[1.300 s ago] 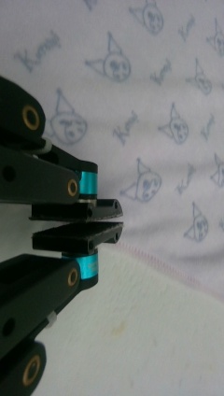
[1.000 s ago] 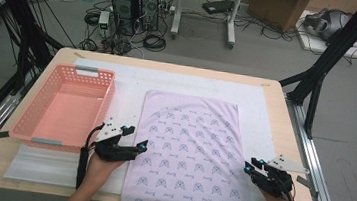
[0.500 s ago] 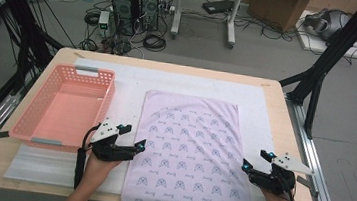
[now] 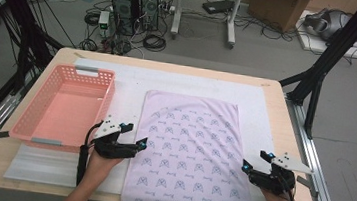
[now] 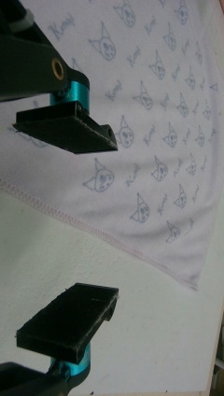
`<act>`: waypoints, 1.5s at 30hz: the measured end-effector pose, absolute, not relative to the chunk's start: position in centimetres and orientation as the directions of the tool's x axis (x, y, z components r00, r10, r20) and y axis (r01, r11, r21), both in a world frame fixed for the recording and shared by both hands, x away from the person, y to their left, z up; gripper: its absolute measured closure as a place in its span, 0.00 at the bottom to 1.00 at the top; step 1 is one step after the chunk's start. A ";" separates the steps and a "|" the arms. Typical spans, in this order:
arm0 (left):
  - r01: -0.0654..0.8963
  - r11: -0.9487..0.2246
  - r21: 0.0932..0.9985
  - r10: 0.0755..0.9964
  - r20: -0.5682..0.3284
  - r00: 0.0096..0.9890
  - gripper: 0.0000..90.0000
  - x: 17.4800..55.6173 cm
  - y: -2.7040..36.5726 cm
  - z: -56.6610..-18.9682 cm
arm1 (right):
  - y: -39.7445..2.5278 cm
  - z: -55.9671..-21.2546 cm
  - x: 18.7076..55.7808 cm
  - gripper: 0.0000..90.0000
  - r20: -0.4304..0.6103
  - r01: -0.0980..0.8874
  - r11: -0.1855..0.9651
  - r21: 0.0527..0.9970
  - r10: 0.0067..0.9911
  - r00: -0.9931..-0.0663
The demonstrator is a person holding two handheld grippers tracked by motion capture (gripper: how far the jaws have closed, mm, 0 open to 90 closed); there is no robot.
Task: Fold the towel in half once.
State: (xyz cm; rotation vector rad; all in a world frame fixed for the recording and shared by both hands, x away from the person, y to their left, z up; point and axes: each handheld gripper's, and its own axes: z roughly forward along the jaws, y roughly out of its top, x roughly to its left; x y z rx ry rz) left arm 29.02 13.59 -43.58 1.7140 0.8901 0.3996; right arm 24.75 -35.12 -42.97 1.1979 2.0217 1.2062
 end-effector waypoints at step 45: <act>0.571 -0.206 0.795 0.874 -0.114 0.473 0.74 38.8 11.1 -45.2 | -33.8 -44.5 37.5 0.60 0.067 0.641 0.243 0.728 0.906 -0.419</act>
